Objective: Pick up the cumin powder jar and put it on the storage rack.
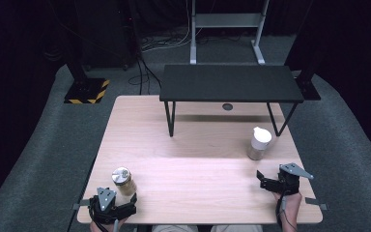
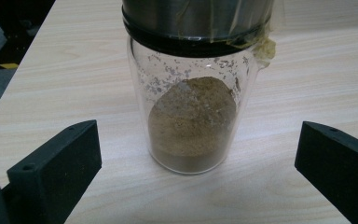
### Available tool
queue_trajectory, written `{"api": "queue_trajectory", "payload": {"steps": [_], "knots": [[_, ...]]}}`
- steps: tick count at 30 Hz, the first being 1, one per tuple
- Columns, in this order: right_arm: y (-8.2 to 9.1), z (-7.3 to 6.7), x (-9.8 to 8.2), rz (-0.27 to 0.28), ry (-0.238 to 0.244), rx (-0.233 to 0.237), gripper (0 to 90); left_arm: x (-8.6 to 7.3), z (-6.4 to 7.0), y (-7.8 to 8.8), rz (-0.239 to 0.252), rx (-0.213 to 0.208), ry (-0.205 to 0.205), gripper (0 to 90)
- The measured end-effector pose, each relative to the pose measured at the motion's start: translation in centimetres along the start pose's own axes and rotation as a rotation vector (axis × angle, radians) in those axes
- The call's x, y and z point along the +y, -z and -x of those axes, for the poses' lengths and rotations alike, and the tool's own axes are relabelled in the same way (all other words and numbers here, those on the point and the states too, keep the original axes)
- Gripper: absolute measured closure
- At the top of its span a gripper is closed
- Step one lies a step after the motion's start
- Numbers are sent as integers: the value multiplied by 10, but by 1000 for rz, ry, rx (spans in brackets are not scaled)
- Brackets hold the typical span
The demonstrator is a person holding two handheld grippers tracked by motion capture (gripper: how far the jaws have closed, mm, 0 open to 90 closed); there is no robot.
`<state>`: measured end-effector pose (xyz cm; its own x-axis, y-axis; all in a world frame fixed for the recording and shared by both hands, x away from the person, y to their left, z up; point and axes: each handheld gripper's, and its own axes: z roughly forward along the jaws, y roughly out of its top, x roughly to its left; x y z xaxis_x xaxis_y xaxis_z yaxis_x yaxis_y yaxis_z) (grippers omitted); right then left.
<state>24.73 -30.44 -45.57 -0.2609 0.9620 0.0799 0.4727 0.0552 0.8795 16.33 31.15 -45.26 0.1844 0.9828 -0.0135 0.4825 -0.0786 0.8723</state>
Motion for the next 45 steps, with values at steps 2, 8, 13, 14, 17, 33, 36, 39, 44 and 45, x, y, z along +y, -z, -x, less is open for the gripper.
{"api": "queue_trajectory", "payload": {"steps": [2, 8, 13, 14, 17, 33, 36, 39, 44, 45], "knots": [[0, 0, 0, 0, 0, -1, 0, 0, 0, -1, 3, 0, -1, 0], [0, 0, 1, -4, 1, -1, 0, 0, 0, -4, 7, 4, 5, 0], [0, -1, 1, -5, 3, -3, 0, 2, 0, -8, 7, 8, 5, 0], [0, -1, 1, -5, 3, -3, 0, 2, 1, -9, 8, 11, 3, 0], [0, -1, 1, -4, 3, -3, 0, 3, 1, -10, 6, 9, -1, 0], [0, 0, 1, -4, 3, 0, 0, 12, 0, -31, 18, 18, 1, 0], [0, 0, 1, -4, 3, 1, 0, 13, 0, -34, 16, 18, 2, 0], [0, 0, 0, -3, 3, 0, 0, 14, -1, -37, 15, 17, 14, 0], [0, 0, 0, -1, 3, 0, 0, 7, -5, -35, 56, -17, 2, 307], [0, 0, 0, -1, 2, 0, 0, 7, -6, -35, 56, -21, 1, 307]]}}
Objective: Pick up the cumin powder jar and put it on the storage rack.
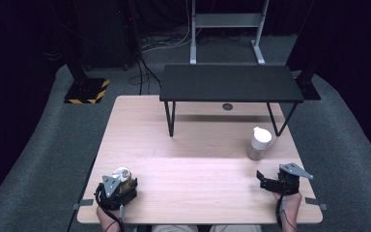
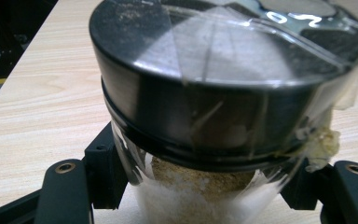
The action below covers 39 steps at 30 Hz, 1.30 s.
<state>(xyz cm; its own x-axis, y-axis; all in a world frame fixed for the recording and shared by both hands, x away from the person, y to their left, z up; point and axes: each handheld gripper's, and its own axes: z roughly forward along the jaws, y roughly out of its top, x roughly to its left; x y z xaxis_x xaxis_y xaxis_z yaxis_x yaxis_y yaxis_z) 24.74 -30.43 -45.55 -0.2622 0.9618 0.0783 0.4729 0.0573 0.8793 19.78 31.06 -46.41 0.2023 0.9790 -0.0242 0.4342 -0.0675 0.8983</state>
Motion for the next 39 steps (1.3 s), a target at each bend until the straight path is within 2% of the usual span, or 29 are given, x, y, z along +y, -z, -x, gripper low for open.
{"api": "queue_trajectory", "payload": {"steps": [13, 39], "knots": [[0, 0, 0, 3, 2, 0, 0, 2, -6, -2, 1, -45, 27, 308], [1, 0, -1, 6, -1, 1, 0, 20, -5, -1, 31, -87, -5, 308]]}}
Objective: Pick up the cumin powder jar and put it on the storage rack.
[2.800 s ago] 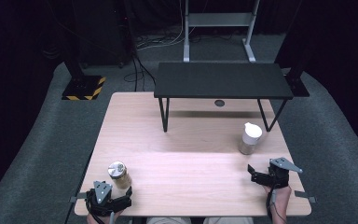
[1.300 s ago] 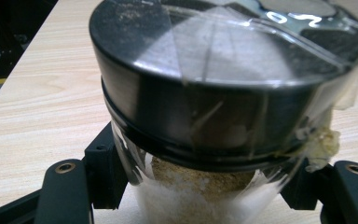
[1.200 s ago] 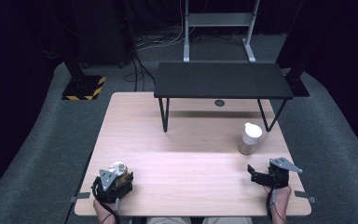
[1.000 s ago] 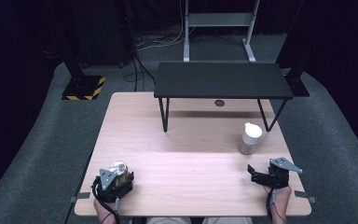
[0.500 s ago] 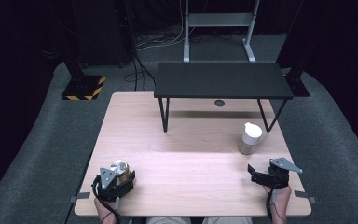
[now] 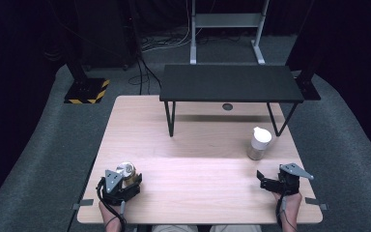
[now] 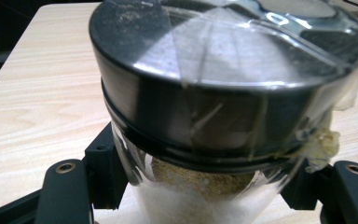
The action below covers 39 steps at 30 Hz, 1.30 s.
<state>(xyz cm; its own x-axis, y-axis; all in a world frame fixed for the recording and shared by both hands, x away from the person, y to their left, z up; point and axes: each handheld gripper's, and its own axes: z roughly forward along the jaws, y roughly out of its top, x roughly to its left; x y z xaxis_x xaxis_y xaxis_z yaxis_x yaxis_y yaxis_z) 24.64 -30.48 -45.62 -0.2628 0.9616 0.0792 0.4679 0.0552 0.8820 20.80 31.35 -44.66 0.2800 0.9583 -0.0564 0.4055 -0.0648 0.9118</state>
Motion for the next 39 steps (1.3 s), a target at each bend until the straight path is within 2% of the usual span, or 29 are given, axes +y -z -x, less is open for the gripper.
{"api": "queue_trajectory", "payload": {"steps": [28, 39], "knots": [[0, 1, 0, 0, -3, 3, 0, 34, 9, -21, 3, -79, -61, 307], [0, 1, 0, -1, -4, 3, 0, 44, 12, -30, 7, -103, -73, 307]]}}
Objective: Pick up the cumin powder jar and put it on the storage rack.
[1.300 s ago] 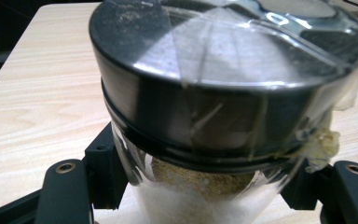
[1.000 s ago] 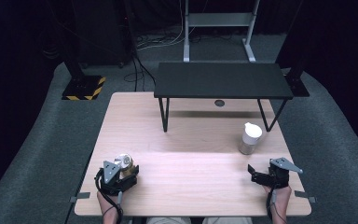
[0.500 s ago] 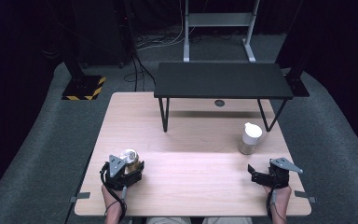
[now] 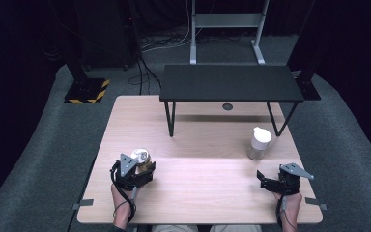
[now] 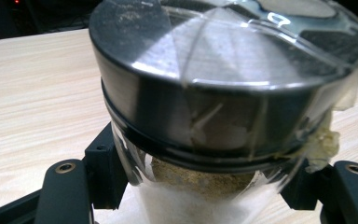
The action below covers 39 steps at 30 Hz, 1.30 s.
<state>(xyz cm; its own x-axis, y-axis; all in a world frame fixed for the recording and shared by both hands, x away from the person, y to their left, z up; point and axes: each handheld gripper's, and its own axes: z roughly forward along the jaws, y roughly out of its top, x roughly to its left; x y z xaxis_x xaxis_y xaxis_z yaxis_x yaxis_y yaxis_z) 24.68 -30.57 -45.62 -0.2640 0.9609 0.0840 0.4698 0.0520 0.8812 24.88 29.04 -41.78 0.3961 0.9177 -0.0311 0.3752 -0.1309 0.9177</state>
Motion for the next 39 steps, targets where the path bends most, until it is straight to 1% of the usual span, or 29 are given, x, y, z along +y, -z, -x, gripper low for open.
{"api": "queue_trajectory", "payload": {"steps": [1, 15, 19, 24, 33, 39], "knots": [[0, 0, 0, -1, 0, 0, 0, 2, 0, -2, -1, -4, -5, 307], [0, 0, 0, 0, -1, 0, 0, 17, 0, -12, 12, -27, -15, 307], [0, 0, 0, 0, -2, 0, 0, 23, 1, -17, 12, -37, -30, 307], [0, 0, 0, 1, -2, 0, 0, 27, 3, -21, 15, -44, -33, 307], [0, 1, 0, 2, -3, 1, 0, 36, 5, -26, 15, -53, -52, 307], [0, 1, 0, 2, -3, 1, 0, 36, 5, -27, 15, -53, -53, 308]]}}
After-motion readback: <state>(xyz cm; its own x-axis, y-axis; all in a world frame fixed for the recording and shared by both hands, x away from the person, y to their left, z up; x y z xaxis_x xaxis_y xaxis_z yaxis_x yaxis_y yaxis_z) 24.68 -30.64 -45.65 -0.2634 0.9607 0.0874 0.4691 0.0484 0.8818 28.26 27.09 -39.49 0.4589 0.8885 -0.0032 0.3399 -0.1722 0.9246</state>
